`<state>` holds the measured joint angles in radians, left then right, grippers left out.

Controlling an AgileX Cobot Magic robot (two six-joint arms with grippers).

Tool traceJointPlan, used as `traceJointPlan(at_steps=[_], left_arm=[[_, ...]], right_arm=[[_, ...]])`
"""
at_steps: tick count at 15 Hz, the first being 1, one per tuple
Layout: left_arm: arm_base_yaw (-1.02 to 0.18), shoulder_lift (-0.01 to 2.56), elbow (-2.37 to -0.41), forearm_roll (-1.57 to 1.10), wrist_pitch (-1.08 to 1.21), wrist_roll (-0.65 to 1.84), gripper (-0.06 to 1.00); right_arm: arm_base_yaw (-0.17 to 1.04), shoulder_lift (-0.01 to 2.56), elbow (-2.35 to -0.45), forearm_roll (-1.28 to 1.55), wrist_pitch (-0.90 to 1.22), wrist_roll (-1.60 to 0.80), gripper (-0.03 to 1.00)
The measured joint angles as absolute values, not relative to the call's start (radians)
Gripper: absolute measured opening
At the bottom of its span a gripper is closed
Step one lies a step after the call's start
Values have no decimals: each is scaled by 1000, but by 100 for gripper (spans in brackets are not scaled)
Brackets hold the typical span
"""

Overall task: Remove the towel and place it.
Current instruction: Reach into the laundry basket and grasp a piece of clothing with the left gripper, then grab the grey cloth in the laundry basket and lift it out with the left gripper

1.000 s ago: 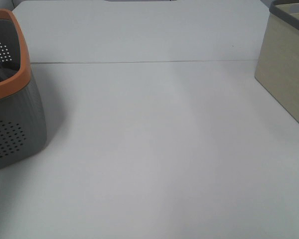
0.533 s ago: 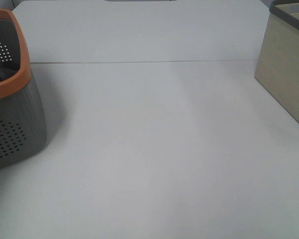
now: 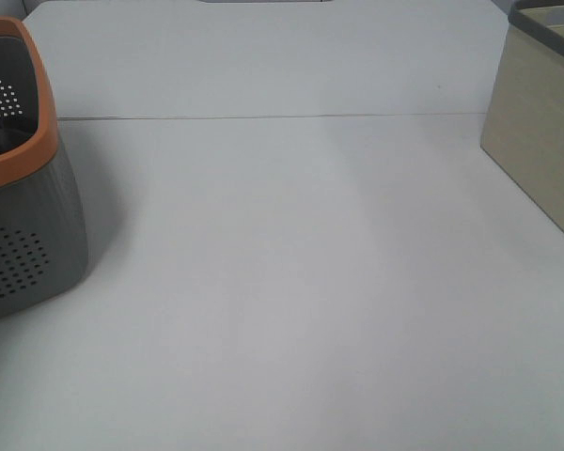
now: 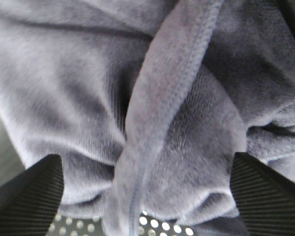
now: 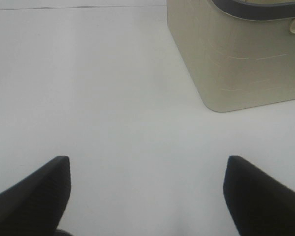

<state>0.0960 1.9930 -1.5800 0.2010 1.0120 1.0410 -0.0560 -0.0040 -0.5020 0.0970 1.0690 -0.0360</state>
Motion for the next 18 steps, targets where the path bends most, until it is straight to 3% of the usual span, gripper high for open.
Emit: traceJointPlan(at_steps=[3,4,5,18], left_arm=[[96,2013,-1584,200,1000,1058,68],[96,2016,-1585,200,998,1032,50],[96,2016,-1585,200,996,1011,46],[97,2035,-1585,211,970,868,43]], right_arm=[[-56,-4,-502,97,1069,-36,75],[-56,-4,-502,97,1069,-36,75],[-56,-4,-502,97,1069,-36,75],[-56,-4,-502,97,1069,-36,75]])
